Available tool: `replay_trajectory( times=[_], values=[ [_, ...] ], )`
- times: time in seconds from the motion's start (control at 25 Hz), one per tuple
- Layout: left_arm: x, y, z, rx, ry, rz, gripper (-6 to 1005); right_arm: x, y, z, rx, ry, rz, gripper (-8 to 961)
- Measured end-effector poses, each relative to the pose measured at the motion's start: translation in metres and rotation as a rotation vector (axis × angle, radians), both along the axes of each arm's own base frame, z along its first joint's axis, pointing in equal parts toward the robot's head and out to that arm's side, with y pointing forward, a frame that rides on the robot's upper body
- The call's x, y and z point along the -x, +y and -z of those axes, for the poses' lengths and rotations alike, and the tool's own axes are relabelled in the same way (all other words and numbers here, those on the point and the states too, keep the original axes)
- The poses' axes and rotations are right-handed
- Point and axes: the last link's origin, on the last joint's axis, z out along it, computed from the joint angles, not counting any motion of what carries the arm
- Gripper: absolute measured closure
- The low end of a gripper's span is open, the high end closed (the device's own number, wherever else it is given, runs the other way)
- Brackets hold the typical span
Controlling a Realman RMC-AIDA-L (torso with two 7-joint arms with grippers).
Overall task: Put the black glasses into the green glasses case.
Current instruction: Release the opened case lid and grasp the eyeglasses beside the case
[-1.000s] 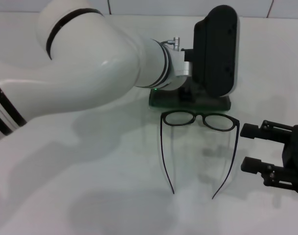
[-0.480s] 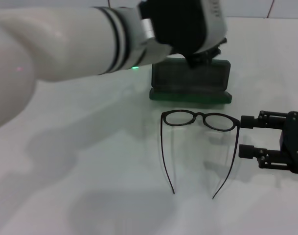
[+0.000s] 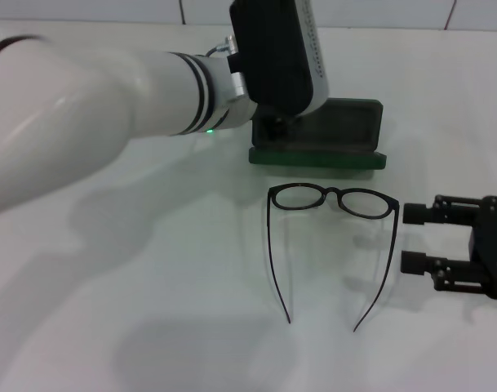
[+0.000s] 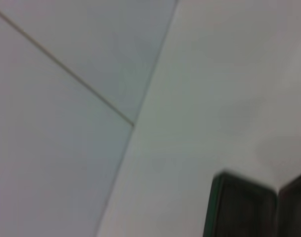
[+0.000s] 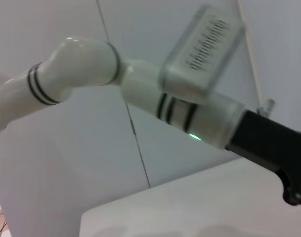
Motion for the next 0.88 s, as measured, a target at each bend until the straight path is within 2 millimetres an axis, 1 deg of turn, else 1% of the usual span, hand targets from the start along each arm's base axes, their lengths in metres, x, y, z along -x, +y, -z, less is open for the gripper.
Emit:
replay_trajectory(
  times=[0.04,0.08,0.16,0.2,0.24,0.36,0.68,0.88],
  values=[
    [0.003,0.004,0.003,0.006,0.012,-0.013,640,-0.003,-0.002,0.001,0.001,0.001,0.015,297],
    [0.01,0.011,0.006,0.014,0.033,-0.043,643,-0.005,-0.003,0.002,0.002,0.003,0.022,297],
    [0.017,0.018,0.009,0.022,0.053,-0.078,651,-0.008,-0.006,0.004,0.006,0.01,0.042,297],
    [0.02,0.018,0.011,0.03,0.06,-0.086,691,-0.008,-0.006,0.004,0.006,0.01,0.042,297],
    [0.02,0.017,0.013,0.037,0.065,-0.088,731,-0.014,-0.01,0.004,0.002,0.017,0.07,298],
    [0.02,0.011,0.02,0.064,0.081,-0.073,850,-0.019,-0.013,0.002,-0.012,0.024,0.095,298],
    [0.029,-0.002,0.03,0.127,0.103,-0.115,997,-0.02,-0.013,0.003,-0.009,0.031,0.106,300],
    [0.036,-0.012,0.032,0.163,0.095,-0.147,991,-0.019,-0.011,0.003,-0.015,0.028,0.101,300]
  ],
)
